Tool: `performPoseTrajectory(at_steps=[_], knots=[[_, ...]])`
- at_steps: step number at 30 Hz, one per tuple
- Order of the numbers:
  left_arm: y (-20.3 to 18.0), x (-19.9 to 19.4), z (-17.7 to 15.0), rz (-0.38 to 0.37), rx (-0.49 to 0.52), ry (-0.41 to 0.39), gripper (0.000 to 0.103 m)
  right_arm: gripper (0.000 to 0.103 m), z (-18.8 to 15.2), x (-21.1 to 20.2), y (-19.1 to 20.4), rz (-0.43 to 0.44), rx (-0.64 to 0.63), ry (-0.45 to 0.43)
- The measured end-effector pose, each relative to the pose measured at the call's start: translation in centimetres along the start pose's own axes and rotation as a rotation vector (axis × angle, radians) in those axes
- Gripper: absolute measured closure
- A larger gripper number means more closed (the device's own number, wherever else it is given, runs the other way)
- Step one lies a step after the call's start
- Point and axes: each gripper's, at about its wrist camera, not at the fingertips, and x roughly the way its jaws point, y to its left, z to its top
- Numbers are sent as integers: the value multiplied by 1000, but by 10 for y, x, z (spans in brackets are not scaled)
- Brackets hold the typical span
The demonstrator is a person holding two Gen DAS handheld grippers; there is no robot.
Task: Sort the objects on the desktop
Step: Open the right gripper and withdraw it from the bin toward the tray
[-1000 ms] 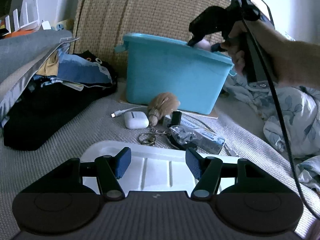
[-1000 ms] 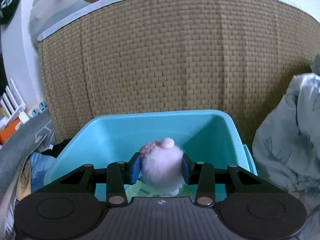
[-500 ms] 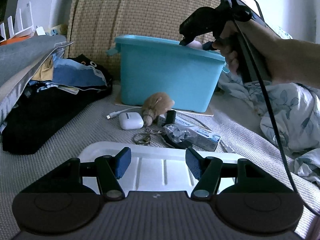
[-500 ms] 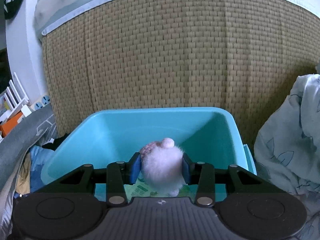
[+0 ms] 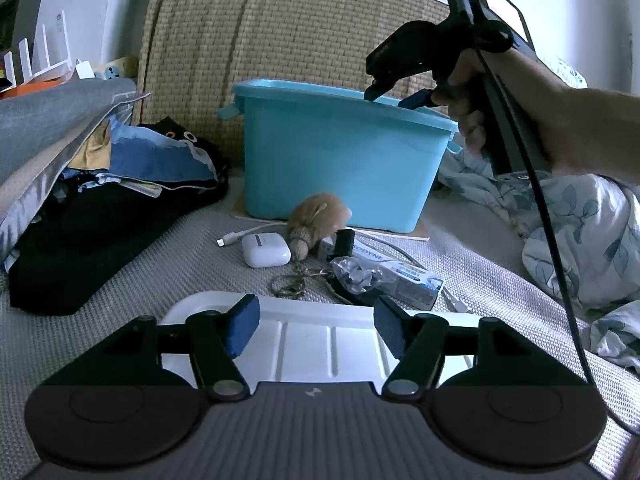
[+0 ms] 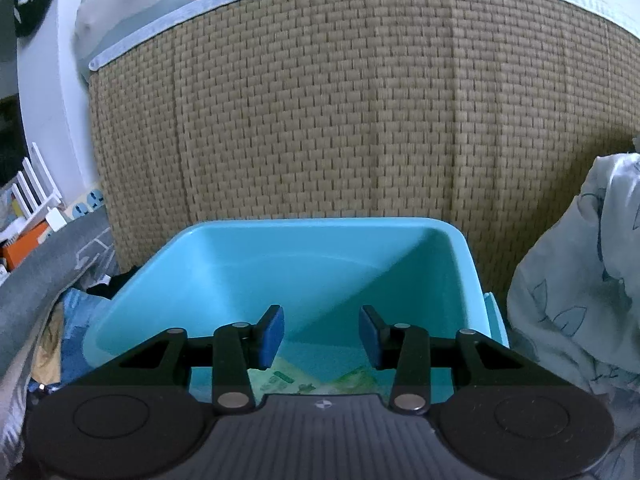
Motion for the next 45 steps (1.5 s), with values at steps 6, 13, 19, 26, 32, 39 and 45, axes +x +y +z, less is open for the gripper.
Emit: performPoseTrajectory(at_steps=[6,13,19,26,32,39,45], knots=[[-1,-1,1,3,10,-10,36,57,2,-18,-5,19,7,-34],[0,-4,2,14,14,-21,36,57,-10,-70,-29,89,35,-122],[-3,-5,2,22,39,-28,36,57,-56,-142,-71,183,54,-204],[-4,-15,4,2,30,-85,36,57,-131,-193,-100,136,85,-165],[-4,-20,3,-4,29,-113,36,57,-201,-193,-92,130,12,-77],[-16,-25,3,-41,98,-152,34,58,-233,-196,-69,157,-96,-99],[-13,-25,2,4,72,-138,34,58,-240,-194,-64,187,-81,-98]])
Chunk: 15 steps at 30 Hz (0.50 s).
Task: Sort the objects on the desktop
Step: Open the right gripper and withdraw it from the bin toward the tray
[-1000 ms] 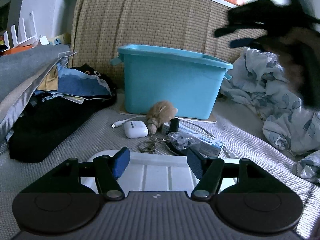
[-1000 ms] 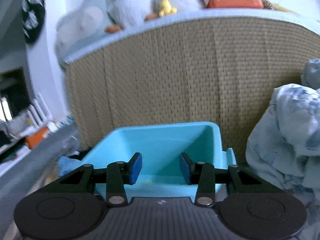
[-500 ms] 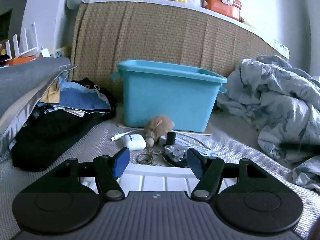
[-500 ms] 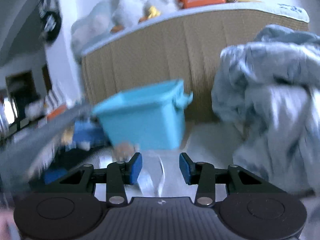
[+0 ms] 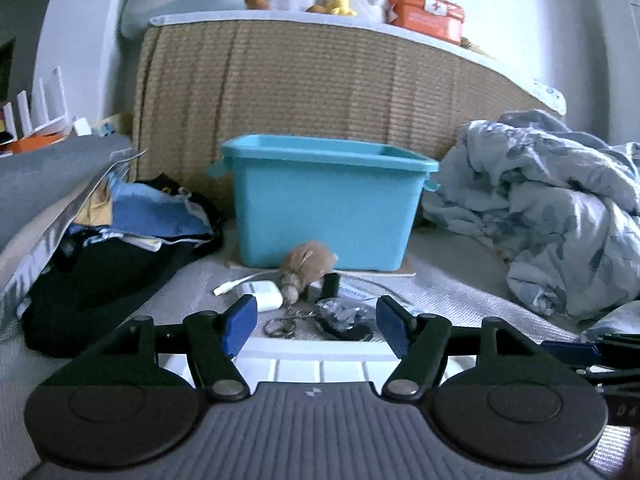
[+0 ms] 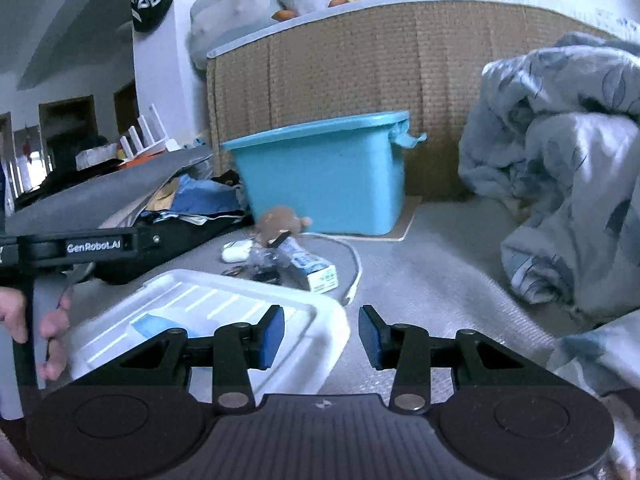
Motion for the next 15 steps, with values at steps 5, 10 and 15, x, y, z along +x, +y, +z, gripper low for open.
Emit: performPoseTrajectory(at_steps=[5,10,15], knots=[[-6,2,-1,-10,31,18,34,58,-4,1,-2,-2,22,6],[-13,5,1,-38,50,33,34,58,-5,1,-7,-11,56,5],[-15,15,13,-48,122,57,34,58,-6,1,-9,-9,72,12]])
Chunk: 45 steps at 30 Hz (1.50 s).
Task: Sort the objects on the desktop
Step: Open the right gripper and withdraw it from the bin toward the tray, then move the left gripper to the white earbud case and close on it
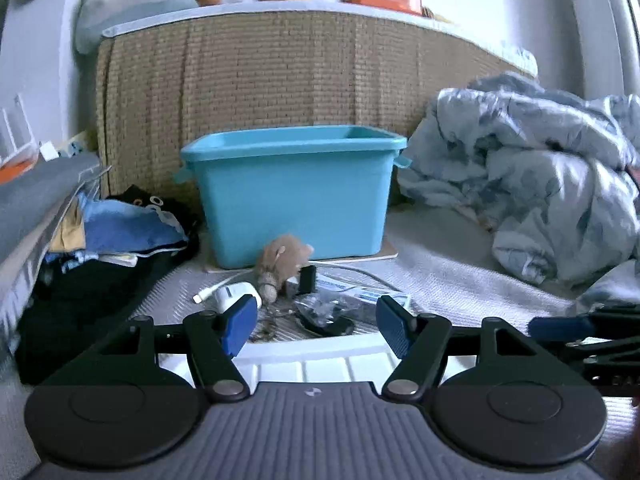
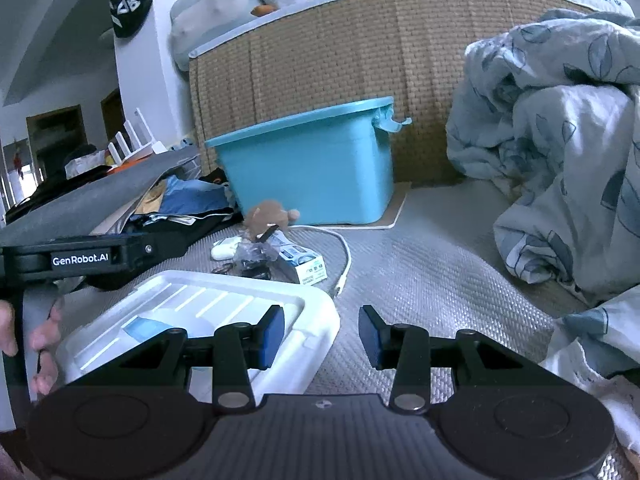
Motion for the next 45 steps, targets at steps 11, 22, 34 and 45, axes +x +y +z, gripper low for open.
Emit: performPoseTrajectory(at_steps=[11,22,34,45], knots=[[15,40,18,1,-116,103,36,57,0,1,-10,4,59,14],[35,79,31,80,-82,235,36,57,-1,1,-7,13,38,16],[51,135,33,124,-102,393,48,57,-1,4,-9,11,51,28],[55,153,28,163,-110,416,54,57,-2,6,-10,17,58,34]])
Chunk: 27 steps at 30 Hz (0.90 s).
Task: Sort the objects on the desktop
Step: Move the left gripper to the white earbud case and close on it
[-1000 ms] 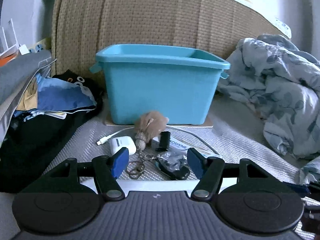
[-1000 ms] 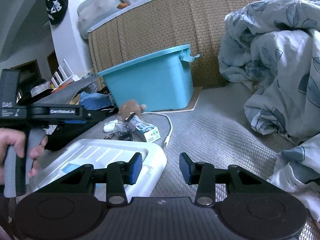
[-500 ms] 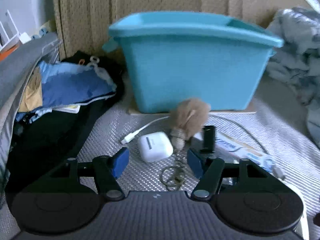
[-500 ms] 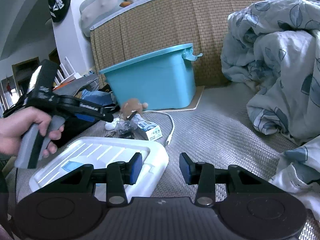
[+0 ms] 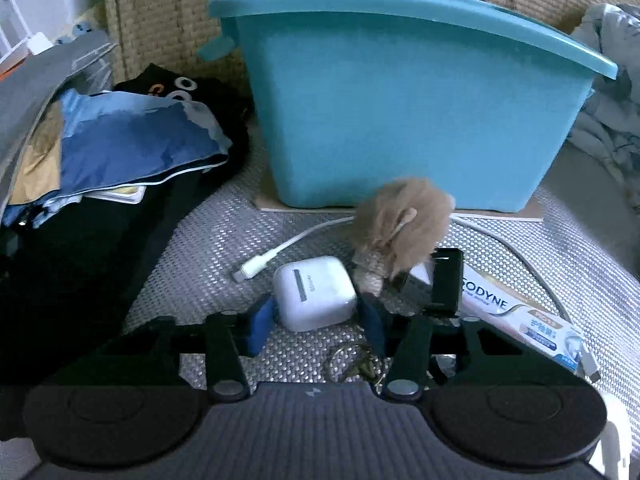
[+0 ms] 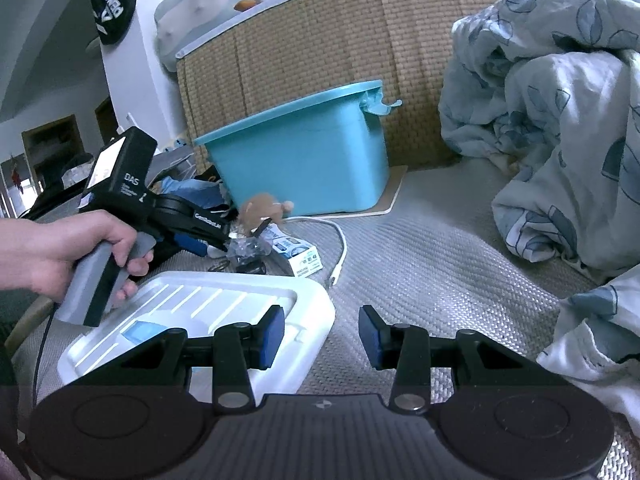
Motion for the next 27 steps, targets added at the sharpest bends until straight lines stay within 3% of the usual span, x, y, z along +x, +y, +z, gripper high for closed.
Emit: performPoseTrajectory(at_steps=[9,18,27], knots=[[6,6,10,35,-52,8,52,57,-1,1,1,3,-3,6],[4,5,9,12,53,1,55,57,-2,0,0,7,0,9],[19,-22,7,5,19,-27,58,57,-2,0,2,14,-14,6]])
